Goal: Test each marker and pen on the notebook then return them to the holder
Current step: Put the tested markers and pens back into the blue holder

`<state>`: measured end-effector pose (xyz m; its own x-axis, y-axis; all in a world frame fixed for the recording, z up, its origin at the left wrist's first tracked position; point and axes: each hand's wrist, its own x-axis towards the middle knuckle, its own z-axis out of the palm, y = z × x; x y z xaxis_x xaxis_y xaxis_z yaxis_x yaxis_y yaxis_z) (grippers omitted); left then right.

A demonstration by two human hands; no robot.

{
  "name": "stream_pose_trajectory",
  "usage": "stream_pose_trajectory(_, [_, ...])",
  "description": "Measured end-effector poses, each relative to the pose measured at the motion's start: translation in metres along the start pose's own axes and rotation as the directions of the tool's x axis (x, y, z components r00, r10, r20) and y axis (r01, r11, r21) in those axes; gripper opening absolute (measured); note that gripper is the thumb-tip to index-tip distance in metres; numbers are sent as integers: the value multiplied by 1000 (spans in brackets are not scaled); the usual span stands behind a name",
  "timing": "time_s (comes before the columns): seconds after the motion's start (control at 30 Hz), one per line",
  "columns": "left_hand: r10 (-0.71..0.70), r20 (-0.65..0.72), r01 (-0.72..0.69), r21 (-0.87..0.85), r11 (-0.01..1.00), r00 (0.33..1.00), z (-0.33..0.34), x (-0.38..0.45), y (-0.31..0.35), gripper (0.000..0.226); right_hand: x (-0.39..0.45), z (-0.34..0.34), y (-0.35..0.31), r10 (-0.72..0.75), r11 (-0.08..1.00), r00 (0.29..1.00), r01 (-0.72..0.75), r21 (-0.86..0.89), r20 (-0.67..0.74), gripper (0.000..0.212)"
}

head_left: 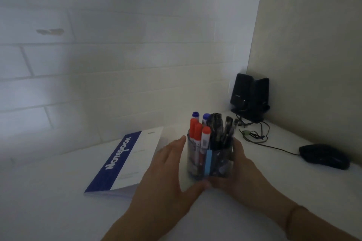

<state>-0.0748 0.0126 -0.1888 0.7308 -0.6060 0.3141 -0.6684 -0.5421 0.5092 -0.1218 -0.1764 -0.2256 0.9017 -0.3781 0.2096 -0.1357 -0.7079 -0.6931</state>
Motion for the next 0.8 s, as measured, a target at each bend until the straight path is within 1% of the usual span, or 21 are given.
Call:
stream_pose_trajectory(0.03, [105, -96, -94, 118, 989, 990, 0, 1, -4, 71, 17, 4, 3, 0, 999, 1000, -1, -53, -28, 118])
stream_pose_trajectory(0.07, [181, -179, -150, 175, 973, 967, -1, 3, -9, 59, 35, 10, 6, 12, 992, 998, -18, -122, -56, 115])
stream_pose_trajectory(0.1, [190, -220, -150, 185, 971, 957, -6, 4, -12, 52, 53, 15, 9, 26, 979, 996, -43, -199, -87, 112])
stream_pose_trajectory(0.13, [145, -190, -100, 228, 969, 971, -15, 6, -16, 50, 70, 21, 12, 41, 965, 993, -68, -254, -109, 108])
stream_pose_trajectory(0.17, [67, -155, -21, 283, 959, 986, -21, 9, -24, 52, 85, 28, 15, 51, 954, 990, -87, -288, -129, 101])
stream_pose_trajectory(0.2, [-35, -92, 63, 330, 942, 995, -25, 10, -33, 57, 99, 35, 16, 53, 947, 987, -99, -307, -155, 93])
stream_pose_trajectory(0.23, [-116, -28, 118, 386, 915, 993, -31, 12, -42, 64, 110, 41, 17, 57, 940, 981, -115, -320, -185, 86])
stream_pose_trajectory(0.3, [-198, 56, 149, 467, 871, 979, -39, 10, -60, 79, 127, 51, 19, 60, 916, 967, -152, -370, -249, 78])
stream_pose_trajectory(0.37, [-266, 114, 184, 468, 865, 957, -44, 7, -69, 89, 138, 59, 20, 74, 868, 954, -205, -452, -290, 75])
stream_pose_trajectory(0.43, [-301, 170, 194, 461, 866, 938, -45, 5, -73, 94, 144, 61, 20, 94, 821, 951, -240, -518, -293, 73])
stream_pose_trajectory(0.47, [-324, 221, 197, 455, 869, 920, -43, 4, -74, 98, 146, 61, 21, 107, 807, 953, -250, -535, -283, 73])
stream_pose_trajectory(0.5, [-365, 288, 208, 457, 865, 885, -42, 3, -77, 102, 146, 60, 21, 126, 809, 954, -258, -529, -271, 72])
stream_pose_trajectory(0.53, [-420, 363, 230, 462, 856, 832, -42, 2, -80, 105, 143, 57, 17, 141, 831, 950, -267, -487, -280, 71])
stream_pose_trajectory(0.57, [-461, 429, 249, 463, 850, 777, -44, 2, -82, 108, 137, 57, 12, 119, 878, 938, -252, -407, -325, 67])
stream_pose_trajectory(0.6, [-486, 473, 264, 461, 847, 735, -46, 1, -84, 109, 128, 58, 4, 44, 934, 916, -179, -308, -399, 60])
stream_pose_trajectory(0.63, [-488, 493, 263, 457, 850, 720, -48, 1, -85, 108, 115, 60, -6, -94, 973, 880, -17, -230, -465, 49])
stream_pose_trajectory(0.67, [-477, 495, 246, 461, 853, 727, -51, 1, -85, 105, 99, 62, -20, -236, 969, 863, 171, -181, -448, 39])
stream_pose_trajectory(0.7, [-454, 495, 226, 452, 863, 741, -54, 2, -84, 101, 79, 65, -35, -363, 932, 878, 334, -145, -311, 36])
stream_pose_trajectory(0.73, [-424, 493, 223, 414, 882, 760, -58, 2, -81, 94, 57, 69, -50, -450, 891, 888, 441, -109, -92, 39])
stream_pose_trajectory(0.77, [-392, 494, 238, 346, 907, 776, -63, 1, -79, 85, 35, 73, -65, -465, 868, 874, 481, -119, 142, 46])
stream_pose_trajectory(0.8, [-348, 503, 238, 270, 933, 791, -68, 0, -76, 73, 17, 76, -75, -422, 845, 845, 498, -194, 328, 54])
